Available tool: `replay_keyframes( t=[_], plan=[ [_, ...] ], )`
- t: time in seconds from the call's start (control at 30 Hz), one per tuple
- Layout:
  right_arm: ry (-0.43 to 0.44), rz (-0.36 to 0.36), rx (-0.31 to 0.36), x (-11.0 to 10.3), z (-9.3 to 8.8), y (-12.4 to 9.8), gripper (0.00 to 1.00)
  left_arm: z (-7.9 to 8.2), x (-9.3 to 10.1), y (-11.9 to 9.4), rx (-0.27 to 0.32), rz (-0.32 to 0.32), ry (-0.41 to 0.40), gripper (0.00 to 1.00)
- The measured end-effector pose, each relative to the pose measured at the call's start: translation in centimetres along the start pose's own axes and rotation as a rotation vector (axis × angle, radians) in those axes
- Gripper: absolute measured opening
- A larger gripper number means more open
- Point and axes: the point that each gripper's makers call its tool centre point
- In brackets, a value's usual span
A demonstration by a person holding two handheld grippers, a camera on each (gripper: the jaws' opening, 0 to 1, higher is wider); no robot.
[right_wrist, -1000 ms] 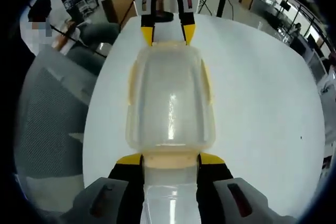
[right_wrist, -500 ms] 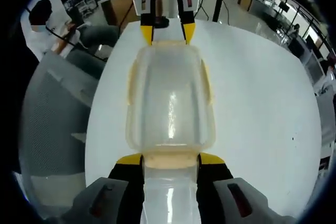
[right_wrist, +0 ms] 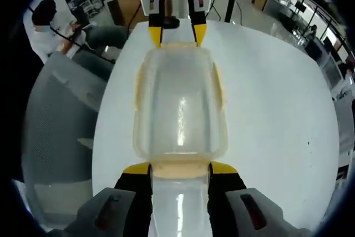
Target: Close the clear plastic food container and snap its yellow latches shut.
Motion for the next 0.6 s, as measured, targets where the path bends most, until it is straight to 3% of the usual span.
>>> replay_keyframes(
  t=[0.6],
  plan=[
    [0.004,0.005,-0.015,0.3,-2.9,-1.5,0.37,3.0,-0.2,1.1,0.004,-0.008,0.001,0.37]
  ],
)
Point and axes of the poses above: the point that each gripper's makers call its tool centre point, and the gripper's own axes: y roughly forward along the fingers, x roughly to its right, z roughly out of its top, and after that the axes turned 8 degrees about y, right-handed
